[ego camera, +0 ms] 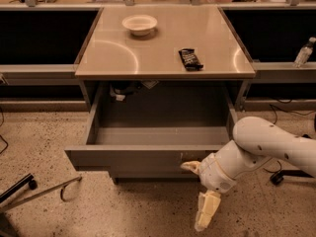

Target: Close top drawer

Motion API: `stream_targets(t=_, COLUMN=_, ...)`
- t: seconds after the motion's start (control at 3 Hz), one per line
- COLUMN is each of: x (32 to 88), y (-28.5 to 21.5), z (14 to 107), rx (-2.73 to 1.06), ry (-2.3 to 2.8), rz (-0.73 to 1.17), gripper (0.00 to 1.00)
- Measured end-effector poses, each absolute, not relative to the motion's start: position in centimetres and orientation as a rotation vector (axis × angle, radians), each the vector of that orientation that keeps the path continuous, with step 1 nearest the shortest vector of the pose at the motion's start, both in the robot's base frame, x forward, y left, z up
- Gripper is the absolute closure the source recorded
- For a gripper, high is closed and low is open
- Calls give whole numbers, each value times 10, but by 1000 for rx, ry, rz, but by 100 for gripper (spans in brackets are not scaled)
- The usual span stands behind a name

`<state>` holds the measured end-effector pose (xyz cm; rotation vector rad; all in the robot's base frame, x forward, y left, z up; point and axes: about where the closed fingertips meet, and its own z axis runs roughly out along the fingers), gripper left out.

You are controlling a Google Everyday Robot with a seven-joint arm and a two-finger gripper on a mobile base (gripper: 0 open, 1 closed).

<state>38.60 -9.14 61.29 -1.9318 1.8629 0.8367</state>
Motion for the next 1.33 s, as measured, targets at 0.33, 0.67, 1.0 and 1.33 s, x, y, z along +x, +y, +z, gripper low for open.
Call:
stream_targets(t=0.33, x=395, y=-95, z=612, rx=-1947, ry=1866, rz=825, gripper=0)
stream_targets(t=0.67, x=425, y=-108, z=619, rx=-1962, ry=1873, rz=791, gripper=0)
stream_targets(t=1.0, x=470, y=-124, z=620, rx=-1915, ry=1907, rz=768, gripper=0)
stream_targets(t=1.33, x=470, y=-124, z=620, rx=-1915, ry=1907, rz=768, gripper=0)
